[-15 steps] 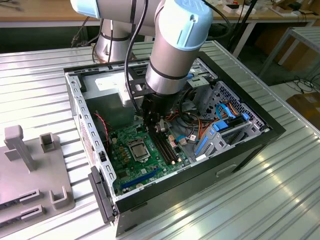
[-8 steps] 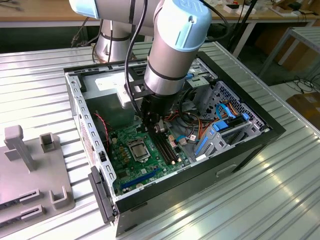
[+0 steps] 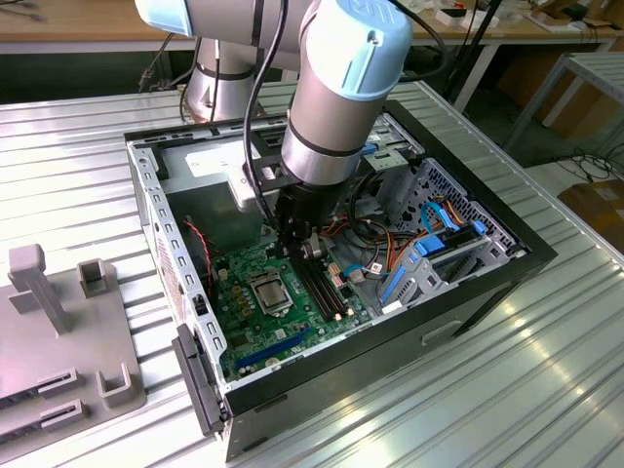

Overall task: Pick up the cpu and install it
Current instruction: 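Install the first cpu locking lever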

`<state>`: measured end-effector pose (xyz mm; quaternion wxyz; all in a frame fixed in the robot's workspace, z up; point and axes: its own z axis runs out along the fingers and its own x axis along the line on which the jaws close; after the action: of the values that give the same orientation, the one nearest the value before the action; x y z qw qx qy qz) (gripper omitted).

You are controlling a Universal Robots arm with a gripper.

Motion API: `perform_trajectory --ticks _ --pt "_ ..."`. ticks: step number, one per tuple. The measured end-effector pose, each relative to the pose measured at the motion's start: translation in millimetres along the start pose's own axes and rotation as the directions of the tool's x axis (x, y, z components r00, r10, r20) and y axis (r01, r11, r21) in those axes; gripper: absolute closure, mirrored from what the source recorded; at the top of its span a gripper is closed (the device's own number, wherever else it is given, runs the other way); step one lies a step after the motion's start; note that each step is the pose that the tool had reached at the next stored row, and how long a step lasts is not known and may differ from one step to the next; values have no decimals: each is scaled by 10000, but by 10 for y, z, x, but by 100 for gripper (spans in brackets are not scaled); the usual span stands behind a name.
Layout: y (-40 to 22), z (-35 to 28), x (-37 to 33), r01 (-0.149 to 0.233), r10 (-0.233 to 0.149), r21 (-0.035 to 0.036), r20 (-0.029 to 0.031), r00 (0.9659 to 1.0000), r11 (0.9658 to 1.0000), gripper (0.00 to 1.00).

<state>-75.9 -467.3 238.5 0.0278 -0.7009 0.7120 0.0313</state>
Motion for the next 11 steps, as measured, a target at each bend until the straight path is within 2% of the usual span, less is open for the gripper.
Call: perform_trajectory --ticks 11 --pt "-1 -2 25 -72 72 8 0 10000 10000 89"
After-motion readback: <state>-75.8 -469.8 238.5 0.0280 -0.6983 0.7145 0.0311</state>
